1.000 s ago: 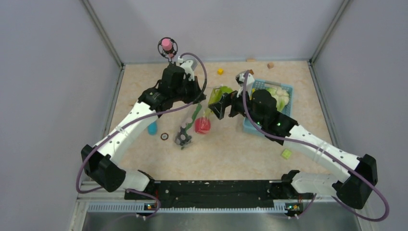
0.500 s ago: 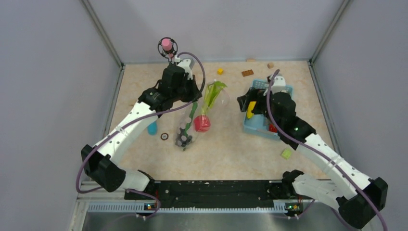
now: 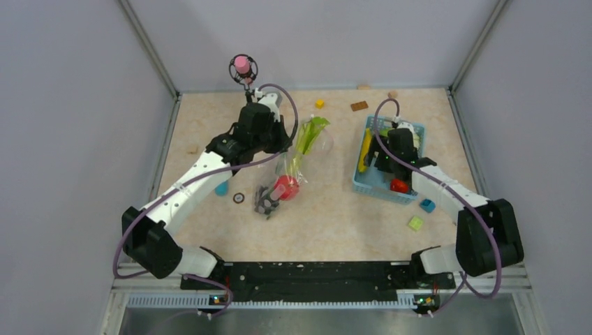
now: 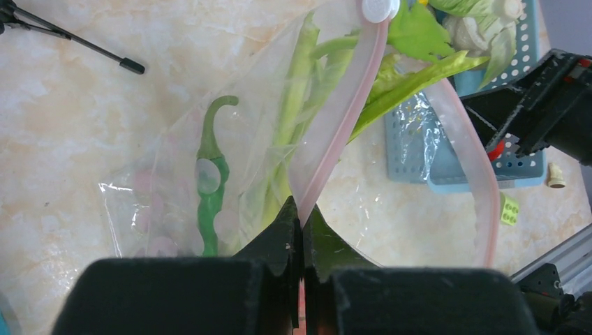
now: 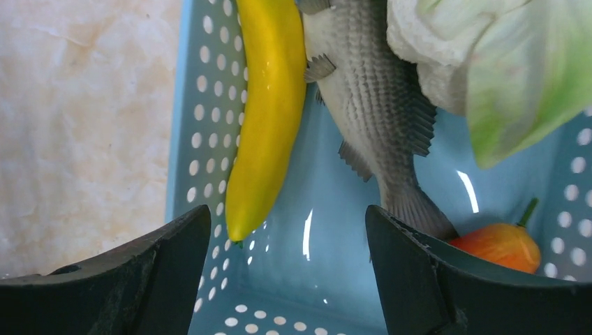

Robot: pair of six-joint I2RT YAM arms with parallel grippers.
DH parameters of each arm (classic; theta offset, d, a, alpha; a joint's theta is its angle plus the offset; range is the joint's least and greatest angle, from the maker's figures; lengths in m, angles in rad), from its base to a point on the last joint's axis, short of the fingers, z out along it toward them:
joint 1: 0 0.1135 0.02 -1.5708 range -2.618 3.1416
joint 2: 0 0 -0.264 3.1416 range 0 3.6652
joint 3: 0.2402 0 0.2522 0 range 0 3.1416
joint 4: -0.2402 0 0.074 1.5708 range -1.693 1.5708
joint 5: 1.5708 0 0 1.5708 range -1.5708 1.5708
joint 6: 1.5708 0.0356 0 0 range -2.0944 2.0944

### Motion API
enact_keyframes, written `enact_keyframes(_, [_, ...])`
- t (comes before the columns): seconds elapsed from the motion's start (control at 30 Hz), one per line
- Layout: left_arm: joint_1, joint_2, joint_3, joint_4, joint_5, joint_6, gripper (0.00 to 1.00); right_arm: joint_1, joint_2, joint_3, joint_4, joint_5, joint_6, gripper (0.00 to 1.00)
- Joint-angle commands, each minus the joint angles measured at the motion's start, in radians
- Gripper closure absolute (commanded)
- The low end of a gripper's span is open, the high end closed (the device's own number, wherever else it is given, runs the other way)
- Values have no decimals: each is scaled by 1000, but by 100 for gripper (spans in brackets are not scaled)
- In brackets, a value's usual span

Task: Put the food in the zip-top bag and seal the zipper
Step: Pick up the fake fruit from the bin.

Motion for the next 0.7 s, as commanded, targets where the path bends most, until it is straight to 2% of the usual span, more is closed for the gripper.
enact_keyframes(0.0, [10, -34, -35, 77, -27, 2, 100, -6, 111, 79, 78, -13, 51, 23])
enact_keyframes(0.2, [14, -38, -56, 86, -28, -1, 100, -6, 206, 80, 151, 49, 208, 35])
enact_keyframes(0.67, [19, -27, -58, 86, -12, -7, 100, -6, 366, 83, 255, 43, 362, 41])
